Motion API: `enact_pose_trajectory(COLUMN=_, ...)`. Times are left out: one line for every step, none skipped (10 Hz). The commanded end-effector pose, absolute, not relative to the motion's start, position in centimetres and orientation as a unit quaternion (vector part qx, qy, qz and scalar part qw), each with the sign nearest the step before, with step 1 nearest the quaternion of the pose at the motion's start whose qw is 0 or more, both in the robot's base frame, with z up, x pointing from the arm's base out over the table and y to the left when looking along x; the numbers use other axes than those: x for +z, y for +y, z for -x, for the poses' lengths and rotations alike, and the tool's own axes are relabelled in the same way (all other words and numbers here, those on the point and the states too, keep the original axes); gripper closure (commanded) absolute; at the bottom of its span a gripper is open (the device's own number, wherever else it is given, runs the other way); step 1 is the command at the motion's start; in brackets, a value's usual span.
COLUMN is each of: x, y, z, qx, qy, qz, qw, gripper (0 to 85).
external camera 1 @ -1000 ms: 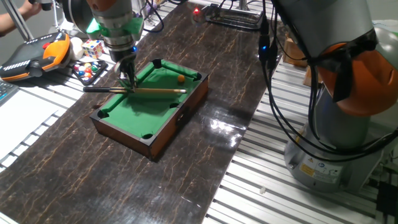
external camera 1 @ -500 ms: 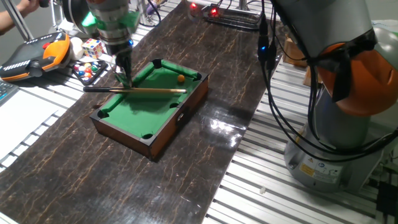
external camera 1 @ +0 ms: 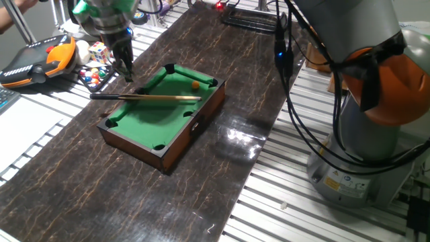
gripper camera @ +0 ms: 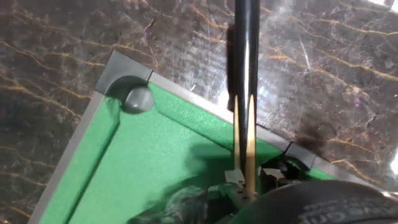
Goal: Hit the pool ball
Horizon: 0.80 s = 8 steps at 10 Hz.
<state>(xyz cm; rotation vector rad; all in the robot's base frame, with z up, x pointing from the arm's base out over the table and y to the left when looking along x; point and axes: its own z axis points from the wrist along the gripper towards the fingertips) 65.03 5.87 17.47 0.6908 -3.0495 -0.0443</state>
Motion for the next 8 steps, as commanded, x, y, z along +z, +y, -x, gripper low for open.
enact_pose_trajectory(x=18.4, y=6.1, z=-65.1, qx=-0.01, qy=-0.976, qz=-0.219, qw=0.009, gripper=84.3)
enact_pose_trajectory(x=19.0, y=6.3, z=-65.1, qx=-0.007, qy=-0.976, qz=-0.217, qw=0.008, gripper=84.3)
enact_pose_trajectory(x=19.4, y=6.5, z=-65.1, qx=-0.002, qy=-0.977, qz=-0.215, qw=0.002, gripper=84.3)
enact_pose_trajectory(x=19.8, y=6.6, z=-65.1, qx=-0.001, qy=-0.977, qz=-0.214, qw=0.002, gripper=84.3)
enact_pose_trajectory(x=20.1, y=6.8, z=-65.1, qx=-0.002, qy=-0.977, qz=-0.213, qw=0.002, gripper=84.3)
enact_pose_trajectory(x=20.2, y=7.0, z=-65.2, qx=-0.001, qy=-0.978, qz=-0.21, qw=0.0, gripper=84.3)
enact_pose_trajectory(x=20.5, y=6.9, z=-65.4, qx=0.001, qy=-0.978, qz=-0.209, qw=-0.006, gripper=84.3)
enact_pose_trajectory(x=20.9, y=6.9, z=-65.6, qx=0.003, qy=-0.978, qz=-0.209, qw=-0.008, gripper=84.3)
